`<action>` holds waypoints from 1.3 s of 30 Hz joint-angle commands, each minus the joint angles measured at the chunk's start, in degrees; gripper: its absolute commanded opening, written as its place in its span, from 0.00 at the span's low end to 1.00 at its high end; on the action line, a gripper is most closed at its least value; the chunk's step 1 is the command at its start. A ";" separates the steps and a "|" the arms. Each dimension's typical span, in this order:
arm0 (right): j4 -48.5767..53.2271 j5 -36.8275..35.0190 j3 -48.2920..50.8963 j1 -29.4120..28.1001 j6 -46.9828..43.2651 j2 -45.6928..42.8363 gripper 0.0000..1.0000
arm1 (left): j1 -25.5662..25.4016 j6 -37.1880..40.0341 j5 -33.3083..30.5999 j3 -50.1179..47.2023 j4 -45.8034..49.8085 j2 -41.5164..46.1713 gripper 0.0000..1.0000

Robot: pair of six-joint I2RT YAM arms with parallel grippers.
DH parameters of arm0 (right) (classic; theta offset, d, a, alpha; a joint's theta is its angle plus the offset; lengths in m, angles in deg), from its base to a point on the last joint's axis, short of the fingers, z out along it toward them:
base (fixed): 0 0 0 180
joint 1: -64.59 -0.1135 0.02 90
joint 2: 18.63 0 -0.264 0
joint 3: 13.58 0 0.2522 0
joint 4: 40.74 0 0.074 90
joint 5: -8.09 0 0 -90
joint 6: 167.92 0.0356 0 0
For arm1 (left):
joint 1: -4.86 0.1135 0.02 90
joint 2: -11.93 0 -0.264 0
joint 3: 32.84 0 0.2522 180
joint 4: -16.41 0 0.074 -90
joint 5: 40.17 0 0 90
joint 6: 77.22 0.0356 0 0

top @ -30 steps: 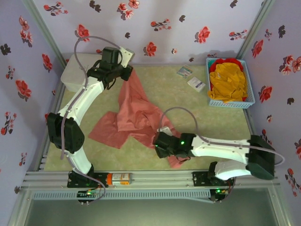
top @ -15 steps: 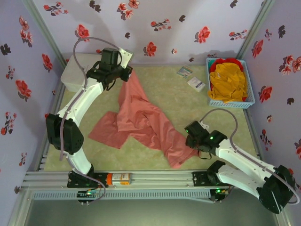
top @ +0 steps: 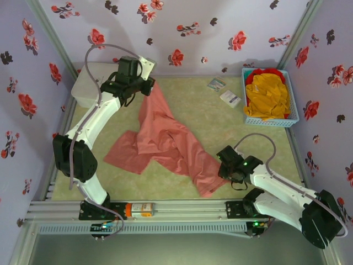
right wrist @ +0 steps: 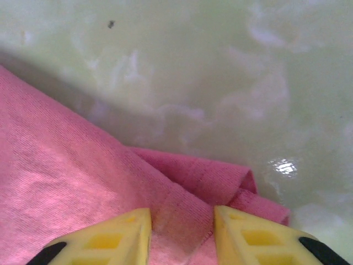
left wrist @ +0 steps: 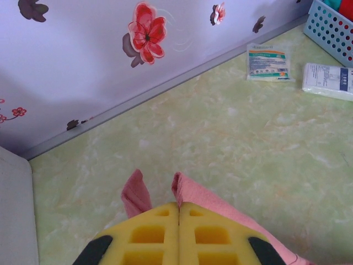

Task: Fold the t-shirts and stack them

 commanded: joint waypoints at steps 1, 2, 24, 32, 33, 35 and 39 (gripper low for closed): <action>-1.94 0.51 0.37 0.44 -0.09 0.81 0.30 | 0.44 -0.85 -0.54 -0.33 -1.81 2.01 0.00; -2.04 0.50 0.28 0.44 -0.22 0.84 0.27 | 0.43 -0.86 -0.46 -0.30 -1.89 2.09 0.00; -0.90 -13.49 -37.01 18.07 -24.49 13.39 0.00 | 3.82 1.35 4.56 18.72 4.14 -4.24 0.00; -11.69 -8.09 -48.88 25.69 -31.93 25.88 0.00 | 6.72 2.91 8.95 35.80 5.68 -15.53 0.00; -13.72 -6.92 -49.78 26.52 -32.51 27.48 0.00 | 6.94 3.21 8.98 38.24 5.51 -17.48 0.00; -14.92 -5.80 -52.78 27.84 -32.45 31.20 0.00 | 7.60 3.47 8.86 42.23 4.42 -21.12 0.00; -17.46 -2.70 -58.26 29.53 -32.84 38.49 0.00 | 8.98 2.77 7.41 47.90 -0.28 -28.31 0.00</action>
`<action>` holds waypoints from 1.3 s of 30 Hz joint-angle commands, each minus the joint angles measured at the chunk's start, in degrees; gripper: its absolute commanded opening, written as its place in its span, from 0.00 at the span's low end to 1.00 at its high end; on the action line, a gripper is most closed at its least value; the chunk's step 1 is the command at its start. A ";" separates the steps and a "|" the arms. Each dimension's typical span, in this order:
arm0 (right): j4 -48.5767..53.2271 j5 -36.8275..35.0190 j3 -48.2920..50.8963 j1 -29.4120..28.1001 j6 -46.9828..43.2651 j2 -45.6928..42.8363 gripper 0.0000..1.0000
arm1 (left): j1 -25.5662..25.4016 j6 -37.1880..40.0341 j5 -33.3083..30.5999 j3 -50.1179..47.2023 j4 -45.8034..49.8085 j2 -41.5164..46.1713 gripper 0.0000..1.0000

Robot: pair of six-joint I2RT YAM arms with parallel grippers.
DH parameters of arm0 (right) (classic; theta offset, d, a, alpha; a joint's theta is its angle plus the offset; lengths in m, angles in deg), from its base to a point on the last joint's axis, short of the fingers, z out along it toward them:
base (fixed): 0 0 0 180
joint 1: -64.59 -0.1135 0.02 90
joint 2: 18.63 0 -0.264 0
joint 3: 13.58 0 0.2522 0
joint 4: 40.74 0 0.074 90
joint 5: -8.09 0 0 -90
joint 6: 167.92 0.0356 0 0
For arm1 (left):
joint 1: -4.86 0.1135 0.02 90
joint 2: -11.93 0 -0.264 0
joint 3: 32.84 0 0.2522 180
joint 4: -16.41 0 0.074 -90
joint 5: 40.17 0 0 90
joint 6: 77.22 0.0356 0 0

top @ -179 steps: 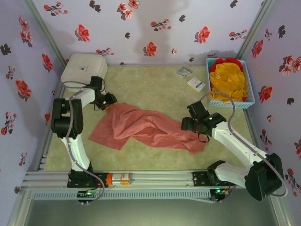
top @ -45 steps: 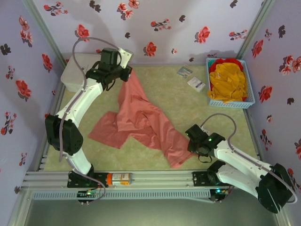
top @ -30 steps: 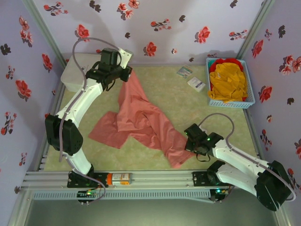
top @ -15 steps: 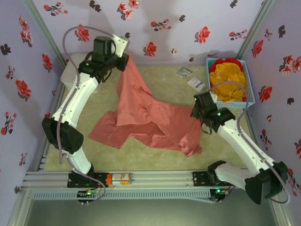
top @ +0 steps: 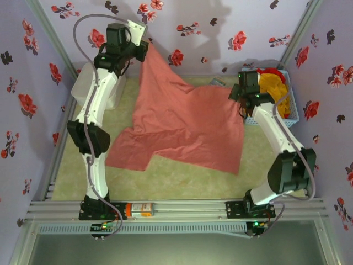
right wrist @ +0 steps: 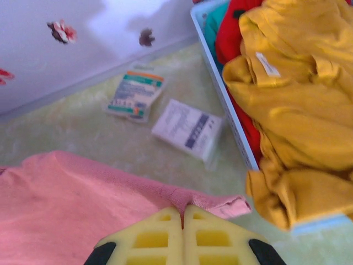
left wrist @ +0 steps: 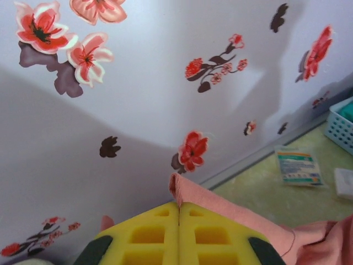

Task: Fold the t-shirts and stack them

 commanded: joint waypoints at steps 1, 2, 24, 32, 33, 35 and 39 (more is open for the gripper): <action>-4.77 3.11 -4.34 1.01 -2.61 4.86 0.00 | 1.34 1.46 -1.63 5.32 -5.00 -5.37 0.00; -4.65 3.56 -5.96 1.17 -3.07 6.62 0.02 | 1.36 2.13 -3.04 6.44 -5.88 -6.94 0.00; 11.76 14.10 12.17 0.92 7.85 -3.83 0.99 | 1.33 -17.05 -19.71 -36.16 8.88 17.55 0.87; 11.16 20.93 28.07 1.12 11.87 -15.07 0.99 | 1.85 -25.91 -19.61 -56.01 22.42 30.65 0.83; 12.06 20.76 28.67 1.26 11.66 -15.67 0.99 | 1.86 -28.19 -19.48 -58.63 24.84 32.28 0.82; 12.61 21.39 30.08 1.19 11.37 -16.20 0.99 | 1.84 -31.10 -15.89 -62.94 26.78 34.67 0.79; 12.59 19.66 34.28 1.20 11.95 -16.78 0.99 | 1.42 -35.70 -11.97 -73.28 26.07 40.15 0.74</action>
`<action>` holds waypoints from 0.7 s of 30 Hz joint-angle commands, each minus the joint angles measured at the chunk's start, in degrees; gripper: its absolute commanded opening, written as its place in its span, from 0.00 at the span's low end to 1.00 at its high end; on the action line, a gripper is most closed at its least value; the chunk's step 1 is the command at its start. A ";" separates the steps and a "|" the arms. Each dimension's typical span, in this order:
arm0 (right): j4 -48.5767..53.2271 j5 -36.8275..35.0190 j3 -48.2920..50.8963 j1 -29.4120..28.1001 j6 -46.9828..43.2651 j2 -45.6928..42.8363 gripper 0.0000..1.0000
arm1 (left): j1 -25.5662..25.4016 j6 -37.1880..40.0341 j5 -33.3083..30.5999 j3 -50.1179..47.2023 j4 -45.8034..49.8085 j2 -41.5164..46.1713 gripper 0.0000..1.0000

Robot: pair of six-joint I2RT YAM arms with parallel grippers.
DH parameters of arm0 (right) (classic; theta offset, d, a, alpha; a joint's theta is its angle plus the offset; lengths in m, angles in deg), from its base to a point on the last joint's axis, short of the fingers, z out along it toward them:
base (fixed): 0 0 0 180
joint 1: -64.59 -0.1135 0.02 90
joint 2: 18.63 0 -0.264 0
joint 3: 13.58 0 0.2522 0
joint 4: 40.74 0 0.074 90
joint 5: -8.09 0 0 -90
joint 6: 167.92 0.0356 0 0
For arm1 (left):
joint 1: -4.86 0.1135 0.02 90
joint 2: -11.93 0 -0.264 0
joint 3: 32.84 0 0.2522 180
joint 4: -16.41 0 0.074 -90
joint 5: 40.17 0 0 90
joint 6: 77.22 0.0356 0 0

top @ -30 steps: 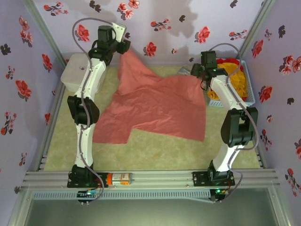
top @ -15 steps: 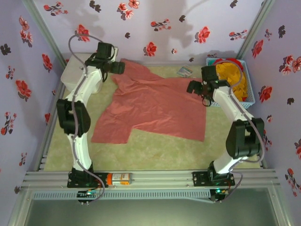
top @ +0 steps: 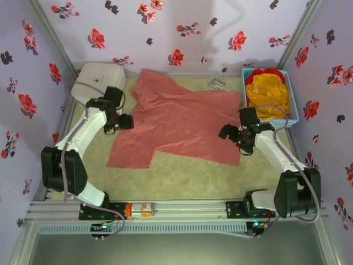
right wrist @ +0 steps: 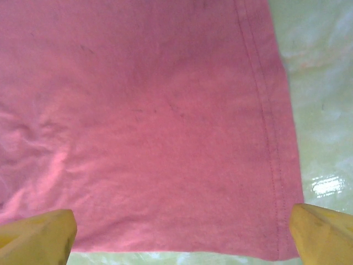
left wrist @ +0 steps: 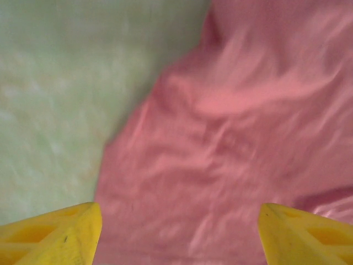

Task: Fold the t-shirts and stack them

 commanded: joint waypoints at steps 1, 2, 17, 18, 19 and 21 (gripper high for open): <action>1.14 -1.29 3.46 0.03 1.63 -1.00 0.99 | 0.04 -7.27 3.19 -7.07 2.39 5.39 0.74; 1.35 -2.52 4.24 0.10 2.23 -1.33 0.99 | 0.00 -8.62 3.26 -9.84 1.40 6.73 0.74; -8.59 -2.87 15.90 -0.09 11.24 0.17 0.58 | -1.93 -9.53 6.24 -17.84 1.35 10.07 0.74; -9.01 -2.84 15.82 -0.09 11.16 1.16 0.56 | -1.89 -9.21 6.21 -17.43 1.92 10.12 0.74; -9.57 -2.97 15.75 -0.10 11.07 1.87 0.54 | -1.85 -9.09 6.26 -17.33 2.05 10.35 0.74; -10.66 -2.94 15.80 -0.06 10.92 3.28 0.32 | -1.83 -9.08 6.23 -17.50 2.12 10.97 0.74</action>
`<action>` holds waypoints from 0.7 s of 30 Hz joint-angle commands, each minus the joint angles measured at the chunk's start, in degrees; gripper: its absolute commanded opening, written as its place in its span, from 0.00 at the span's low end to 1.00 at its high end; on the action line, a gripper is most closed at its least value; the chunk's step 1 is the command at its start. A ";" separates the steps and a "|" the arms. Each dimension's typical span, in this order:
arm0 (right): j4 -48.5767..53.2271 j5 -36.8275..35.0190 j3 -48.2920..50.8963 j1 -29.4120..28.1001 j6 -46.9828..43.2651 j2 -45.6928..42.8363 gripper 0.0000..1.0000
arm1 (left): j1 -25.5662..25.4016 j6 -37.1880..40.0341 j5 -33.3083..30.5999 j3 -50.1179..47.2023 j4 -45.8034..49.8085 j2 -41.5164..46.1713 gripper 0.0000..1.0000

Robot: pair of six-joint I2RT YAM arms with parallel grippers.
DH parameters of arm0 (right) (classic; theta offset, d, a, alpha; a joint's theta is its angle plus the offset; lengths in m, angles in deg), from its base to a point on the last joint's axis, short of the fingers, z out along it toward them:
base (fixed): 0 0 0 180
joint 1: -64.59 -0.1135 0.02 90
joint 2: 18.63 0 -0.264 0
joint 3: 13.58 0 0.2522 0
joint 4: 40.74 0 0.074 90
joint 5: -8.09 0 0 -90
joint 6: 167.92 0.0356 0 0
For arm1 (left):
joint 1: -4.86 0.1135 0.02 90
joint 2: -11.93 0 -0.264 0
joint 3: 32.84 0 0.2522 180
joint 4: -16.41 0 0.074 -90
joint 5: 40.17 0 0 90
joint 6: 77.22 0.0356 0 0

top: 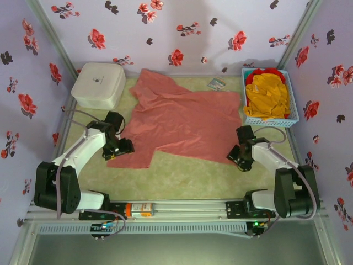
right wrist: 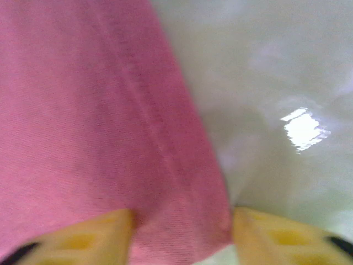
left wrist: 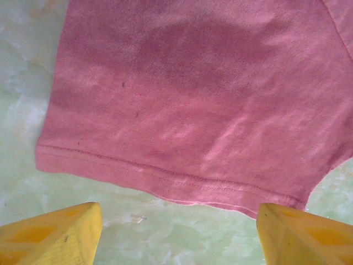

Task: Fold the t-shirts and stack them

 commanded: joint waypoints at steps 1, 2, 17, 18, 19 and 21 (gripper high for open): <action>-6.55 1.44 0.97 -0.25 1.46 3.06 0.28 | -0.26 0.46 0.76 0.97 2.19 1.76 0.74; -7.04 1.65 0.99 -0.25 1.63 3.38 0.15 | -0.24 0.52 0.77 0.68 2.24 2.02 0.74; 3.78 -6.75 -3.43 8.78 -4.20 -12.26 0.00 | -0.29 0.02 0.43 -3.75 1.21 0.54 0.73; 4.09 -6.04 -3.78 10.18 -4.79 -11.92 0.00 | -0.25 -0.52 0.26 -4.00 1.15 0.16 0.73; 4.21 -5.20 -3.94 11.34 -5.10 -11.65 0.00 | -0.32 -1.13 0.52 -4.15 0.93 -0.19 0.73; 3.81 -3.79 -3.85 13.43 -5.45 -10.82 0.00 | -1.09 -2.57 1.15 -5.02 -1.43 -0.79 0.74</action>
